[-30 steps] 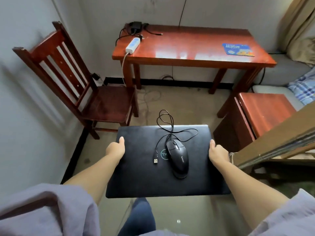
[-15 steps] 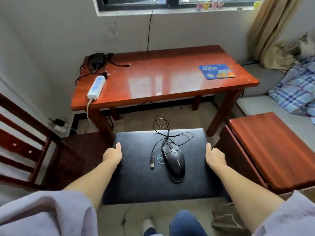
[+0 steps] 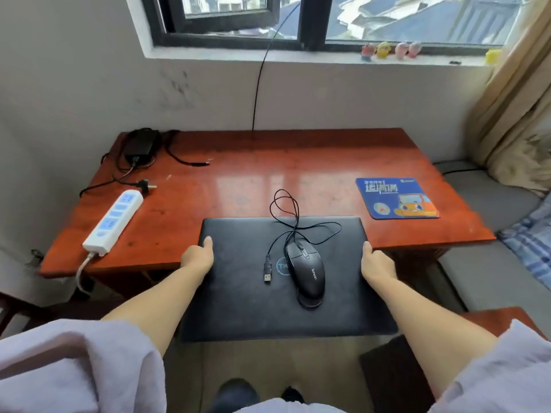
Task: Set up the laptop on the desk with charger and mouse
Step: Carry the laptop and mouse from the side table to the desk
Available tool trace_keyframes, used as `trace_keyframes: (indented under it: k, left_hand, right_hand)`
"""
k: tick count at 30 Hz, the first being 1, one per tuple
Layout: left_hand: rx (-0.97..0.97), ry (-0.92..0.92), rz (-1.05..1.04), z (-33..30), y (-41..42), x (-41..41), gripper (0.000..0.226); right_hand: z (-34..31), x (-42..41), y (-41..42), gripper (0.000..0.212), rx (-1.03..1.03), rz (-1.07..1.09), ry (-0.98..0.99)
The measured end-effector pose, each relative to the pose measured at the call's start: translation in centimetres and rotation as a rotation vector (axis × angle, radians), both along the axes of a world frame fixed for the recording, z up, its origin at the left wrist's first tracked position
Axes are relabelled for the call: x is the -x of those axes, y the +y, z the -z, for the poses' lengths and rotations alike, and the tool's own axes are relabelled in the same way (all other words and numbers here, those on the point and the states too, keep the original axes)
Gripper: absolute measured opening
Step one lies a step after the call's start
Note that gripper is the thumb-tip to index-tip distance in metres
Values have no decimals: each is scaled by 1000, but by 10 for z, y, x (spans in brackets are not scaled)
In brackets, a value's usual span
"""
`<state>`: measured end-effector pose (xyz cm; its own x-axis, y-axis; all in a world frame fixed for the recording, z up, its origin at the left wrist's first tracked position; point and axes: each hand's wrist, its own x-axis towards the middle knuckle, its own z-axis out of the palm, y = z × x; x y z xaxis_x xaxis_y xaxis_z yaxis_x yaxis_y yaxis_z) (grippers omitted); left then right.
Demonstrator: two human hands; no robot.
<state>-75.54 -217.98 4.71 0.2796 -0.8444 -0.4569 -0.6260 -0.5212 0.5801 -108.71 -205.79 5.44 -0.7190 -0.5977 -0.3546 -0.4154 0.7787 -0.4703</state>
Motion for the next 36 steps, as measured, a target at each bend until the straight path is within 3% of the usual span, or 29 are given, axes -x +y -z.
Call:
trace_keyframes:
  k: [6, 20, 36]
  left_hand:
    - [-69, 19, -63, 6, -87, 48, 66]
    - [-135, -123, 41, 25, -295, 113, 65]
    - [-104, -301, 32, 51, -368, 162, 66]
  right_hand:
    - [0, 55, -113, 68, -36, -64, 37]
    - [34, 120, -306, 67, -127, -56, 26]
    - [51, 179, -402, 58, -227, -279, 132]
